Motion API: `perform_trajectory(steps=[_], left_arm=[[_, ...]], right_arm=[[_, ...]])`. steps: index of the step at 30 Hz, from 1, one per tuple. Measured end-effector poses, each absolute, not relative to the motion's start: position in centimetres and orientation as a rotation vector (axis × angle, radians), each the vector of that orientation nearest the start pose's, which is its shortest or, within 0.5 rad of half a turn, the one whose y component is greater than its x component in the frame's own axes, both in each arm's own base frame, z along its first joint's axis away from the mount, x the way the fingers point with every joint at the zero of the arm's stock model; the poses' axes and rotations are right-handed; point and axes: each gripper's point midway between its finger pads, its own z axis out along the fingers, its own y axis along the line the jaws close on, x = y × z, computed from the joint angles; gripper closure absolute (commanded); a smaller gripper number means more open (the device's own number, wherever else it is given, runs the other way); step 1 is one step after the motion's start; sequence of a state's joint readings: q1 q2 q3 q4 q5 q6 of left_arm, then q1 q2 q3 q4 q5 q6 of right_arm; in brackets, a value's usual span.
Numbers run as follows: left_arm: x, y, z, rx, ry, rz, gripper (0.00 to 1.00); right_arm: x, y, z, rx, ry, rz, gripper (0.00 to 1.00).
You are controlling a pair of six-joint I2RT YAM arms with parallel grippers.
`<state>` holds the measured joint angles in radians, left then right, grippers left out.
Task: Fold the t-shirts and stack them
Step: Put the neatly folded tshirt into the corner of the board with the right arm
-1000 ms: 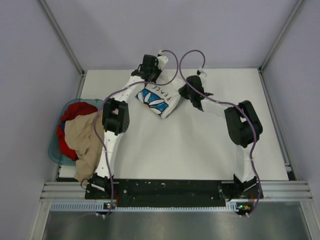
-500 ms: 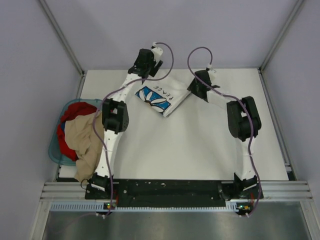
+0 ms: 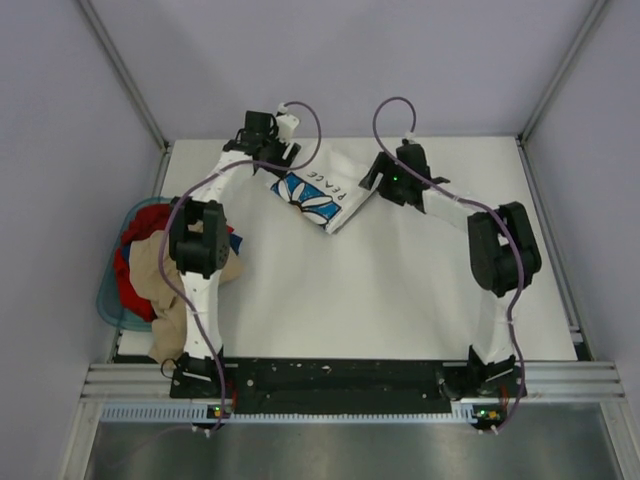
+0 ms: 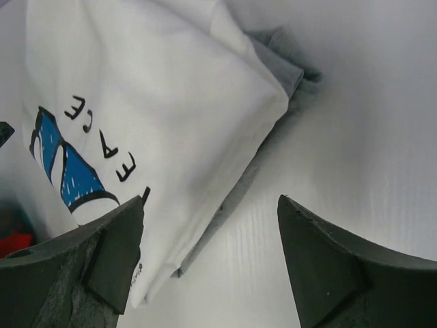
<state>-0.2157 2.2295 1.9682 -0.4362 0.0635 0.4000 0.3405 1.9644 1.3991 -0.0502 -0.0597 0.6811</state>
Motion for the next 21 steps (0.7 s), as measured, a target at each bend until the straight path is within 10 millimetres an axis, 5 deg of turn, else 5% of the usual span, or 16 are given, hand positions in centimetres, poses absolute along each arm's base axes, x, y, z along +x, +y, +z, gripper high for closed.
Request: perform_trajectory(steps=[5,11,15,21], left_arm=[[56.6,-11.9,11.5,0.727,2.201,-0.021,0.21],[53.9,-11.7,10.3,0.745,2.25,-0.06,0.22],[53.5,-11.9,10.2,0.755,2.256,-0.089,0.24],[52.6,-12.7,10.2,0.772,2.274,-0.167,0.26]], right_arm=[[49.2,23.5,7.2,0.396,2.312,0.732,0.35],[51.1,24.3,4.6,0.468,2.341,0.8,0.76],[53.1,23.7,4.6,0.486,2.319,0.811,0.83],[58.7,22.6,5.8,0.375,2.237,0.817,0.87]])
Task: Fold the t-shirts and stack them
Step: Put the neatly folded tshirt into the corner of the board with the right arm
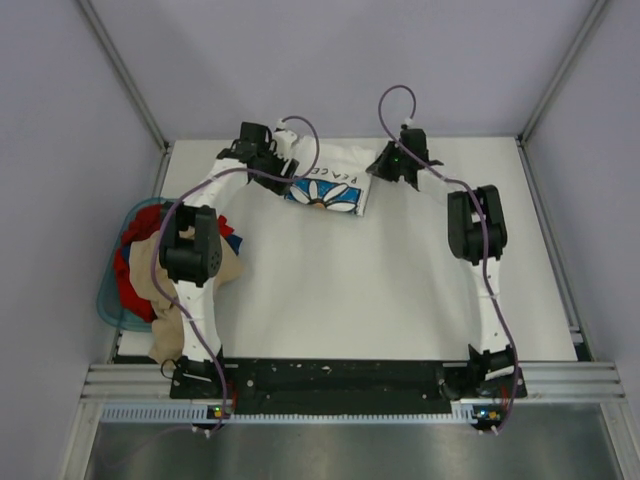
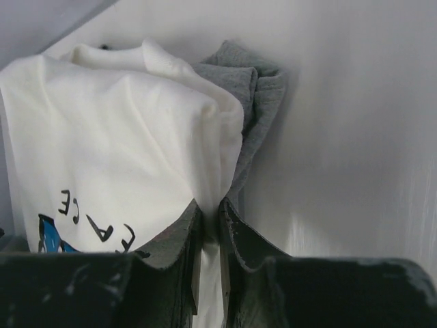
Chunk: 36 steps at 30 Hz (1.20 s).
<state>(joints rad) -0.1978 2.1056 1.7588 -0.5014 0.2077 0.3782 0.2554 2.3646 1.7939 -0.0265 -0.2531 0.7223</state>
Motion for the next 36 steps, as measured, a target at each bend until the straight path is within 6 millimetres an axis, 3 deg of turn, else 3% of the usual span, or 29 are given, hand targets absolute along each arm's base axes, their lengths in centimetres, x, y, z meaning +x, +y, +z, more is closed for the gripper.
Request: perform_trajectory(steps=[7,17,19,25,26,29,31,34,36], left_arm=[[52.0,-14.6,10.9,0.762,2.269,-0.3,0.27],[50.8,-16.1,10.7,0.74,2.298,-0.409,0.27],[50.7,-16.2,10.7,0.742,2.298,-0.416,0.26],[50.3,-15.9,10.3,0.742,2.321,-0.405,0.26],[50.1,-15.7,10.3,0.743,2.331,-0.398,0.26],[49.5,-15.3,10.5,0.744,2.348,-0.384,0.25],[48.6,-15.0,11.1,0.743,2.35,-0.37,0.24],[46.6,-14.2,12.7,0.744,2.325,-0.347,0.23],[44.4,-13.3,14.1,0.745,2.289,-0.311,0.23]], right_arm=[[63.7,21.5,5.8,0.288,2.174,0.867,0.87],[67.2,20.0,7.5,0.245,2.093,0.775,0.88],[67.6,19.8,8.1,0.238,2.074,0.752,0.64],[68.1,18.6,7.9,0.244,2.063,0.692,0.13],[68.1,18.4,7.8,0.241,2.066,0.675,0.01],[67.3,17.4,8.1,0.243,2.09,0.637,0.01],[66.1,16.5,9.5,0.236,2.103,0.617,0.01],[62.7,15.0,13.6,0.198,2.103,0.58,0.01],[59.0,14.0,18.2,0.14,2.056,0.559,0.01]])
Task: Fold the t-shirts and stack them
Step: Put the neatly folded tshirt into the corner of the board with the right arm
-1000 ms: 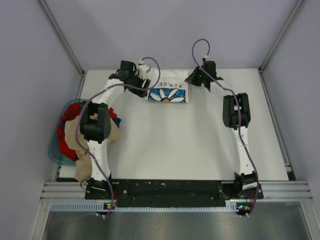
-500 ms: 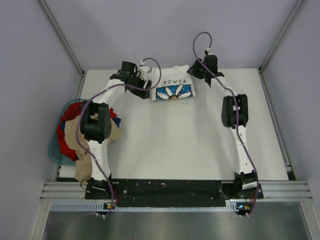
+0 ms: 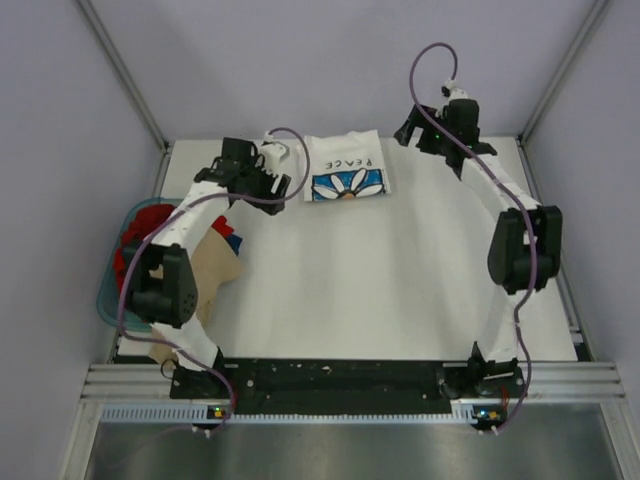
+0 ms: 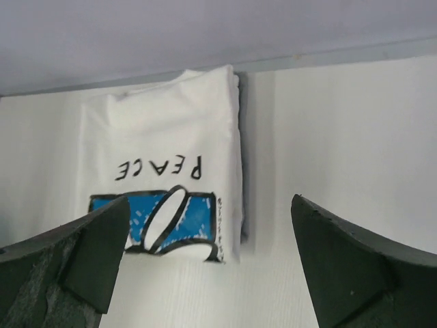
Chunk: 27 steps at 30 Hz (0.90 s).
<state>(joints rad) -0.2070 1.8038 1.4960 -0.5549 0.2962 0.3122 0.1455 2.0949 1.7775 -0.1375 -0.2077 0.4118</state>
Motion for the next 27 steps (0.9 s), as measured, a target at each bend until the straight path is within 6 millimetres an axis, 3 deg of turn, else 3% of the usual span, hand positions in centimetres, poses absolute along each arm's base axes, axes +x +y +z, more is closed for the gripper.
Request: perform_trajectory(steps=[4,7,10,15,17,19,21,27], left_arm=[[40.7,-11.7,16.8,0.72,2.213,-0.246,0.22],[39.1,-10.9,17.5,0.703,2.16,-0.213,0.21],[37.5,-10.0,16.4,0.69,2.136,-0.183,0.19],[34.8,-8.2,13.0,0.64,2.104,-0.128,0.08],[34.0,-7.3,11.8,0.593,2.052,-0.101,0.07],[33.1,-6.2,10.4,0.533,2.013,-0.066,0.05],[32.9,-5.3,9.3,0.472,1.988,-0.034,0.04],[33.6,-5.1,9.9,0.382,1.826,-0.04,0.02]], right_arm=[[50.4,12.3,27.3,0.017,1.875,0.528,0.01],[44.9,11.5,29.5,-0.03,1.762,0.512,0.01],[40.8,10.6,25.4,-0.028,1.775,0.491,0.01],[35.7,8.5,12.5,0.072,2.016,0.401,0.02],[33.6,7.4,9.5,0.112,2.06,0.356,0.02],[32.4,6.3,8.5,0.152,2.047,0.303,0.02],[32.0,5.3,8.8,0.195,2.004,0.26,0.02],[32.8,3.2,14.1,0.216,1.763,0.169,0.02]])
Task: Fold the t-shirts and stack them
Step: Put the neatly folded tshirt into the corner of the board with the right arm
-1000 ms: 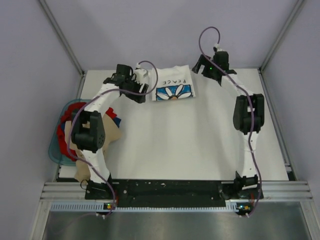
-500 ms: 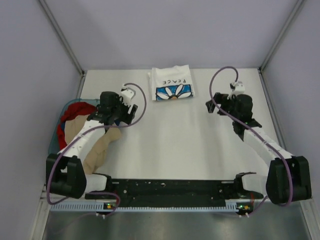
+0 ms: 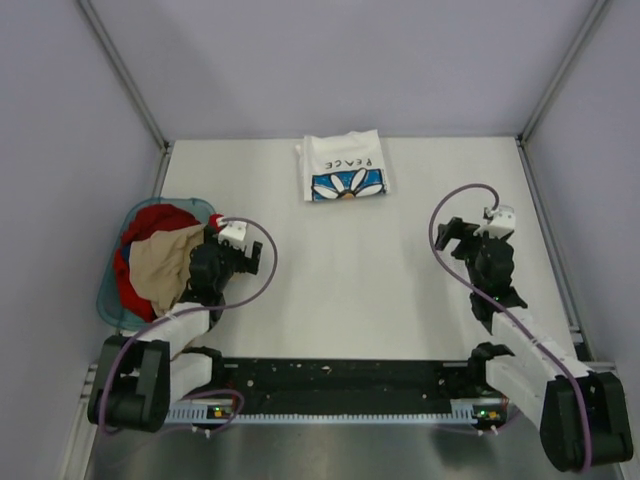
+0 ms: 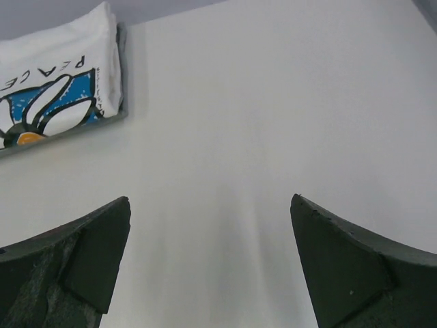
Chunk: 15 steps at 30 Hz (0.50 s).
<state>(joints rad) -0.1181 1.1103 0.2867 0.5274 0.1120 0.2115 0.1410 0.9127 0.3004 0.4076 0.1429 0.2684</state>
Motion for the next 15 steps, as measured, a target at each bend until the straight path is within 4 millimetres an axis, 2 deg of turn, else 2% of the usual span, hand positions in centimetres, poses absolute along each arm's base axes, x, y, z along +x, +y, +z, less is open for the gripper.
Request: perform_trajectory(steps=[2,4,8,10,15], left_arm=[[33.3,-5.2,9.9,0.379,1.773,-0.048,0.02],[33.2,-5.4,10.2,0.383,1.733,-0.057,0.01],[33.3,-5.4,10.9,0.355,1.706,-0.072,0.01],[33.3,-5.4,10.9,0.338,1.709,-0.077,0.01],[33.4,-5.2,11.0,0.305,1.712,-0.077,0.01]], right_arm=[[32.7,2.4,14.7,0.226,1.713,0.126,0.02],[32.3,1.7,14.2,0.233,1.682,0.087,0.02],[31.1,0.9,10.4,0.225,1.729,0.034,0.02],[30.9,0.9,9.5,0.217,1.753,0.023,0.02],[31.4,0.9,10.8,0.21,1.695,0.027,0.02]])
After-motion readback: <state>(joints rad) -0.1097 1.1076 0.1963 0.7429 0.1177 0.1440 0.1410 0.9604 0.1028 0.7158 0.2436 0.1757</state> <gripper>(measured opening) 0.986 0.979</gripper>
